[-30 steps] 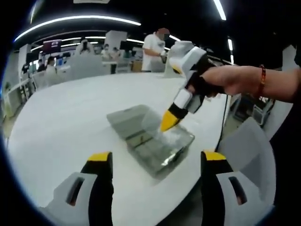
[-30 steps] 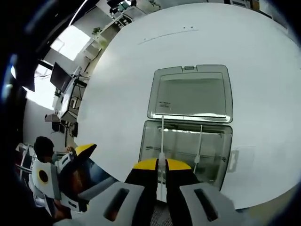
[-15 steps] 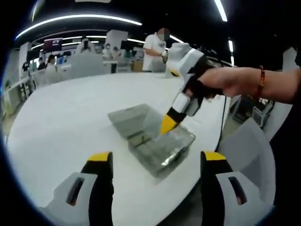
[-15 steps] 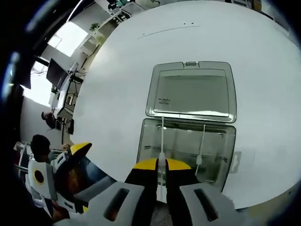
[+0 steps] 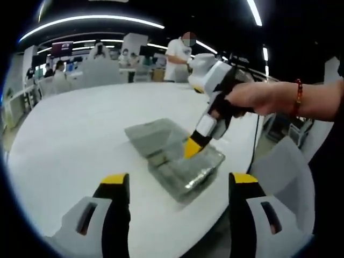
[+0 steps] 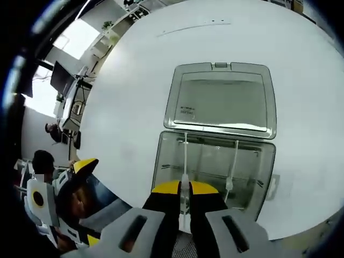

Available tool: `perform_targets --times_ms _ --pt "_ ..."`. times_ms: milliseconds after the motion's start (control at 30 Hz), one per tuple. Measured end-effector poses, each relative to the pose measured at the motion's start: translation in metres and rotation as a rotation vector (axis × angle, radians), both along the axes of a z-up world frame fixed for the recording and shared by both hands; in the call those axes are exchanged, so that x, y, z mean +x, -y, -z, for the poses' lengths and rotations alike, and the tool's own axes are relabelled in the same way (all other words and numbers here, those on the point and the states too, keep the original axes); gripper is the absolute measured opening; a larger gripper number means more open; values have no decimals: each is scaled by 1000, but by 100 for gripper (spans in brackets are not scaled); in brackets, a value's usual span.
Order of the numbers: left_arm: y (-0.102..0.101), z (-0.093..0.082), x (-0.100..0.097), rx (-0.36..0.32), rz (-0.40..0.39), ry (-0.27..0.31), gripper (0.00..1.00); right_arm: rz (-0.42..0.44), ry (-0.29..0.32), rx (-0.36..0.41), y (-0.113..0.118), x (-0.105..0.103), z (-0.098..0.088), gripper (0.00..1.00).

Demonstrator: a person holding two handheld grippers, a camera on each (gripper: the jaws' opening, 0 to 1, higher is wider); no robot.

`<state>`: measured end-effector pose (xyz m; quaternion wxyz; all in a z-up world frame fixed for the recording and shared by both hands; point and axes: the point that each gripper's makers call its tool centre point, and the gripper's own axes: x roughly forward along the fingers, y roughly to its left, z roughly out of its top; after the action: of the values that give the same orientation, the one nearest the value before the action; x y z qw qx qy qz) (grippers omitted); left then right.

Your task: Insert the divider into the dual guide fixture by aligning both edges with the guide slots and pushing it downward to the bottom, including one-sided entry, uneven engagement, binding, and posture correction.

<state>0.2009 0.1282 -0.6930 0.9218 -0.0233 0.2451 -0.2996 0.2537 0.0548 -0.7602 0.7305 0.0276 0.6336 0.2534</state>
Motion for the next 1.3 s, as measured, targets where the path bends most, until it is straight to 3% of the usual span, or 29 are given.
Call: perform_targets --times_ms 1300 --pt "-1 8 10 -15 13 -39 73 -3 -33 4 -3 1 5 0"
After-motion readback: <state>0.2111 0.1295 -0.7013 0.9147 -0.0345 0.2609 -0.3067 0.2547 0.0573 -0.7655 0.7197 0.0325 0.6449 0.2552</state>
